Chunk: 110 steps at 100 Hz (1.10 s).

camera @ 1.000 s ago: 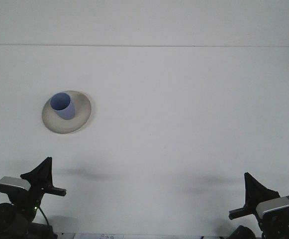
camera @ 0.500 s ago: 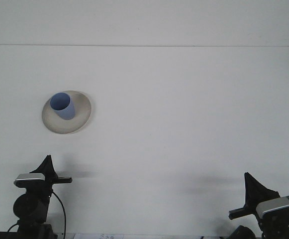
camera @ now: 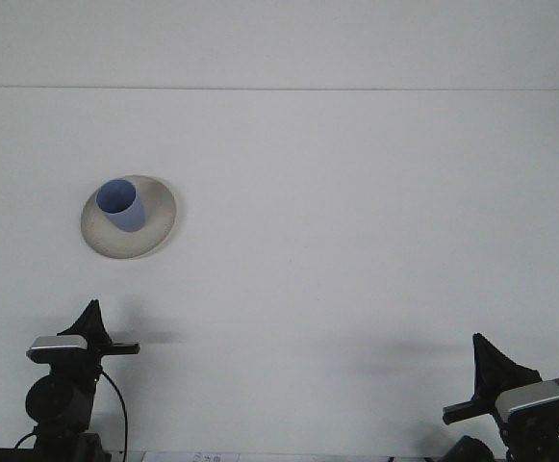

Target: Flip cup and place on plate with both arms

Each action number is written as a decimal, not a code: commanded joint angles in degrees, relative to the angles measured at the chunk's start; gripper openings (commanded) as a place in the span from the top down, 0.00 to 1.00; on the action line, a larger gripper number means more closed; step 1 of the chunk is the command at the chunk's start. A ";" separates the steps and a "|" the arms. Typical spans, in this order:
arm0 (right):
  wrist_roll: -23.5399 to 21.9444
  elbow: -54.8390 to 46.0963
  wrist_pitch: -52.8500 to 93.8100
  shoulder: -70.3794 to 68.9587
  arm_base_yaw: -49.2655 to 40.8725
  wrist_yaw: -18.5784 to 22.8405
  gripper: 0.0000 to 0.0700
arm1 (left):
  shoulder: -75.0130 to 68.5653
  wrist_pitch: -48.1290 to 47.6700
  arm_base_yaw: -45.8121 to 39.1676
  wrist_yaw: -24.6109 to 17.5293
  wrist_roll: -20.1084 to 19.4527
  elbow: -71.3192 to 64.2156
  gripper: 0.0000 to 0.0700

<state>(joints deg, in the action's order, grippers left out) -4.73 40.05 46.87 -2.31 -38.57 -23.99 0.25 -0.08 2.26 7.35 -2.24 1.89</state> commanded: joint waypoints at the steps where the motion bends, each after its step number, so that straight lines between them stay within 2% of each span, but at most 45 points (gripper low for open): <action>1: 0.04 0.52 -0.57 0.07 -0.42 -0.02 0.99 | -0.09 0.59 -0.02 0.11 -0.52 -1.09 0.98; 36: 0.04 0.52 -0.61 0.07 0.09 -0.02 0.99 | -0.09 0.59 -0.02 0.11 -0.50 -1.09 0.98; 40: 0.09 0.50 -0.57 0.07 1.11 -0.02 0.99 | -0.09 0.59 -0.02 0.11 -0.52 -1.09 0.98; 46: 2.93 0.20 -1.18 0.07 3.82 -0.13 0.99 | -0.09 0.59 -0.02 0.09 -0.52 -1.09 0.98; 55: 3.04 -2.19 -5.86 0.68 9.75 0.52 0.99 | -0.09 0.59 -0.02 0.11 -0.52 -1.09 0.98; 59: 3.72 -4.24 -9.46 1.16 12.66 2.36 0.99 | -0.09 0.59 -0.02 0.09 -0.52 -1.09 0.98; 68: 5.18 -10.75 -17.97 2.19 19.96 10.03 0.99 | -0.09 0.59 -0.02 0.09 -0.50 -1.09 0.98; 87: 2.95 -25.94 -34.12 2.21 34.47 25.27 0.99 | -0.07 0.55 0.00 0.11 -0.52 -1.09 0.98; 93: 1.62 -29.73 -37.42 2.21 37.59 27.17 0.99 | -0.07 0.61 0.00 0.11 -0.50 -1.09 0.98; 110: -0.04 -37.46 -43.80 2.21 40.85 26.99 0.99 | -0.07 0.59 0.00 0.11 -0.50 -1.09 0.98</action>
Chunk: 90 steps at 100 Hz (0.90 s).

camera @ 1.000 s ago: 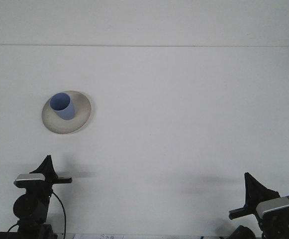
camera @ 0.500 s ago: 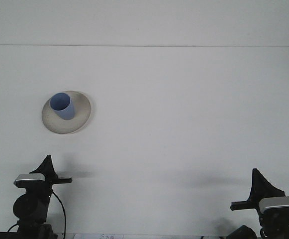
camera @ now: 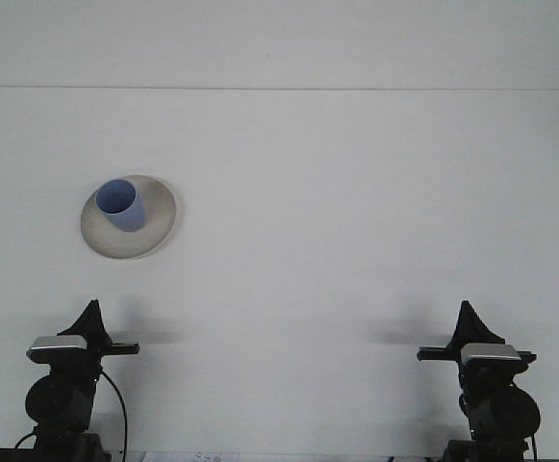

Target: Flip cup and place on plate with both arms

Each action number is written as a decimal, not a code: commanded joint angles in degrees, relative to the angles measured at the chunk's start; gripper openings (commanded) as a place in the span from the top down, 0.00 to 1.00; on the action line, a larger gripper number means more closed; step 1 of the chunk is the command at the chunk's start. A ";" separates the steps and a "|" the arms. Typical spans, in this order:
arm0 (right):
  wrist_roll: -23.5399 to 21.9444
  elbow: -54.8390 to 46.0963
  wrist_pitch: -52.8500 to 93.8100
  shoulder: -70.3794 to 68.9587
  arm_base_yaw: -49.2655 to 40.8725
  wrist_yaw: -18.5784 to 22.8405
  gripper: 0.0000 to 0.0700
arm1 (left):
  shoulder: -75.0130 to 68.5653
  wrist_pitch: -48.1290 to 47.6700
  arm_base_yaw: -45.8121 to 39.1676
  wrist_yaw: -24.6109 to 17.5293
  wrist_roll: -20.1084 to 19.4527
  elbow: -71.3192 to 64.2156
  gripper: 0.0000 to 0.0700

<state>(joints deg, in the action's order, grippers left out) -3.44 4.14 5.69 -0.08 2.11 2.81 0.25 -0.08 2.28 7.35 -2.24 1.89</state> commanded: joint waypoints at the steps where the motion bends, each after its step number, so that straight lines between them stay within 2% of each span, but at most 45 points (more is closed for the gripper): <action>1: -1.33 -1.97 -3.02 -0.02 0.17 0.20 0.99 | -0.07 0.59 -0.02 0.11 -0.52 -1.09 0.98; 24: 0.07 -3.41 -0.90 0.00 0.17 0.33 0.99 | -0.07 0.59 -0.02 0.11 -0.52 -1.07 0.98; 90: 0.07 -3.41 -3.10 0.00 0.17 0.22 0.99 | -0.07 0.57 -0.02 0.11 -0.52 -1.07 0.98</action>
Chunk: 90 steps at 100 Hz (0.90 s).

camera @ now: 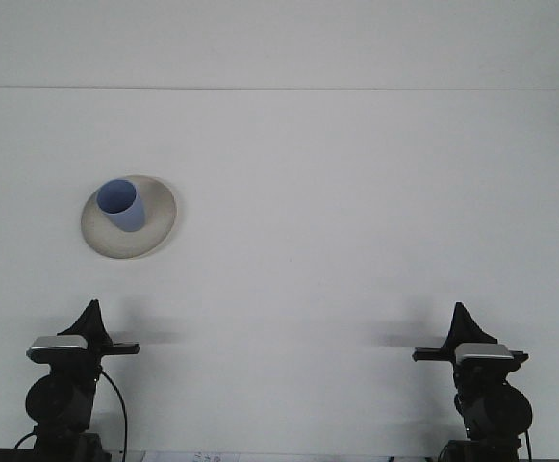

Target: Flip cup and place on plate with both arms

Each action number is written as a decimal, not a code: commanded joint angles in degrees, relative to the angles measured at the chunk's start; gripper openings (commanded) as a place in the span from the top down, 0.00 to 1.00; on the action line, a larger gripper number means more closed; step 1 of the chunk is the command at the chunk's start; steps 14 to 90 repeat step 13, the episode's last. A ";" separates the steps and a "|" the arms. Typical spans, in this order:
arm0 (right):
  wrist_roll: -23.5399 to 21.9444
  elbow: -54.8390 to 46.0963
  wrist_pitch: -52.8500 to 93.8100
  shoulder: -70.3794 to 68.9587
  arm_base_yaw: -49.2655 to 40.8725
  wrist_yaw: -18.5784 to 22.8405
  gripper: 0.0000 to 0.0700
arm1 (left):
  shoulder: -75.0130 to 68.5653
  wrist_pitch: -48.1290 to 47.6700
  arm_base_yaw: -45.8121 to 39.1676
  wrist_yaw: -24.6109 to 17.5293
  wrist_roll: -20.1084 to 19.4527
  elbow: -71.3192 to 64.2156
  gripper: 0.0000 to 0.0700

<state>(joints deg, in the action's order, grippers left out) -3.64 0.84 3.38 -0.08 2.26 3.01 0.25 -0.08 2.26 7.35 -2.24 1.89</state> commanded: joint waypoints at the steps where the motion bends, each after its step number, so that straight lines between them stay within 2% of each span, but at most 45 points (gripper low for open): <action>1: 0.26 -0.11 -0.79 0.00 0.02 0.02 0.99 | -0.07 0.59 0.00 0.11 -0.52 -1.07 0.98; 90: 0.26 -0.11 -0.79 0.00 0.02 0.02 0.99 | -0.07 0.57 0.00 0.11 -0.50 -1.07 0.98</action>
